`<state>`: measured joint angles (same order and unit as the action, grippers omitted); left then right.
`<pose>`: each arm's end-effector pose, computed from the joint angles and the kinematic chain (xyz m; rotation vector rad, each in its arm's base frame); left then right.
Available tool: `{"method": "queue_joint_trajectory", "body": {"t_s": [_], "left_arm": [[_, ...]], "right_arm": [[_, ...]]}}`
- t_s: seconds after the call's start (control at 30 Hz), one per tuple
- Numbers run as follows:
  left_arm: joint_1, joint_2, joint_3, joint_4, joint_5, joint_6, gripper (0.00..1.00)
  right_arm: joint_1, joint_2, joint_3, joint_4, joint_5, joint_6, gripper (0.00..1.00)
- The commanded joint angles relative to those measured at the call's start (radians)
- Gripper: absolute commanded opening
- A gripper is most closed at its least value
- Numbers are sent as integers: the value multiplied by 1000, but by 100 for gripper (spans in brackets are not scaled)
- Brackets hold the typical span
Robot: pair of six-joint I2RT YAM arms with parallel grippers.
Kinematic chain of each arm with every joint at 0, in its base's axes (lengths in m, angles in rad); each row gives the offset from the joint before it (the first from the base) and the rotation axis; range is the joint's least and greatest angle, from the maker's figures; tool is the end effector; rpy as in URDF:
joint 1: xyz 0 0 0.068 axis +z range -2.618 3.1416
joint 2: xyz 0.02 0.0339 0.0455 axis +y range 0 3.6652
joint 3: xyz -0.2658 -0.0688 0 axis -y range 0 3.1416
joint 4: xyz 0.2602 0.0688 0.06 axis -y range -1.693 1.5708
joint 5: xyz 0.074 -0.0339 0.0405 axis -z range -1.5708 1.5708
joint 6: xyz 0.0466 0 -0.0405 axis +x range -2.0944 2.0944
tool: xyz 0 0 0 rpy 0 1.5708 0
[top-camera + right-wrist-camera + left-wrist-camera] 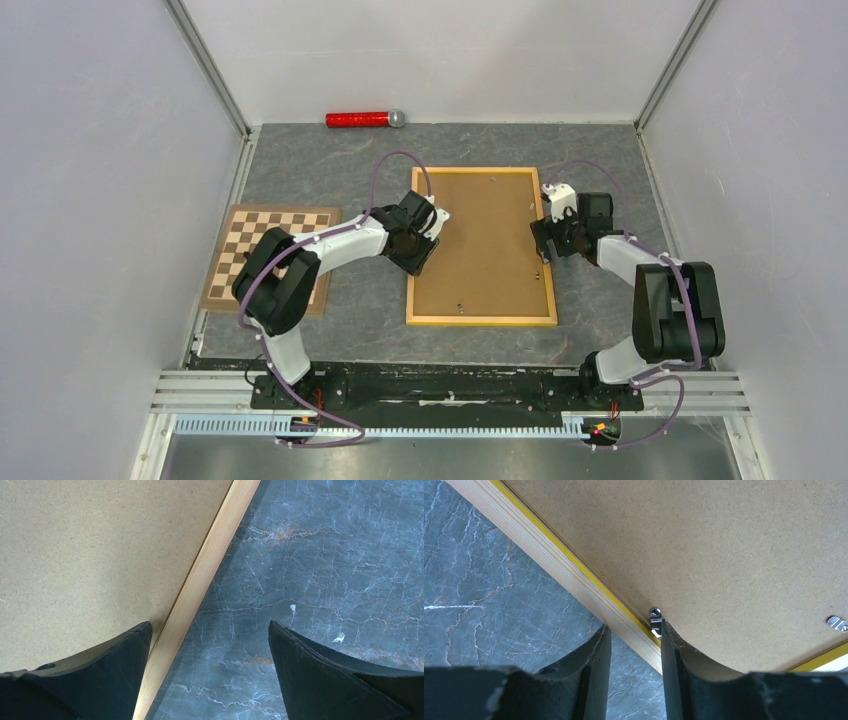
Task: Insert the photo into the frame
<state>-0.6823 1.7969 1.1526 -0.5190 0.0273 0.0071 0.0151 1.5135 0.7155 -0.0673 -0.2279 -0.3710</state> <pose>0.2875 -0.2352 0.1535 0.9391 2.5925 -0.2242 0.3066 0.0152 0.1436 -0.5614 2.3431 0.1143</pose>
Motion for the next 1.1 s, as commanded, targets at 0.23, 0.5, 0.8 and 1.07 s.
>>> {"method": "queue_joint_trajectory", "body": {"t_s": [0.23,0.5,0.8,1.07], "left_arm": [[-8,10,42,-32,-35,101,25],[-9,7,44,-31,-38,82,26],[-8,9,38,-26,-32,61,25],[-8,8,39,-27,-32,95,26]], "right_arm": [[-5,55,67,-15,-80,24,82],[-9,62,86,-40,-105,67,55],[-9,143,110,-57,-140,100,35],[-9,154,128,-65,-125,82,16]]}}
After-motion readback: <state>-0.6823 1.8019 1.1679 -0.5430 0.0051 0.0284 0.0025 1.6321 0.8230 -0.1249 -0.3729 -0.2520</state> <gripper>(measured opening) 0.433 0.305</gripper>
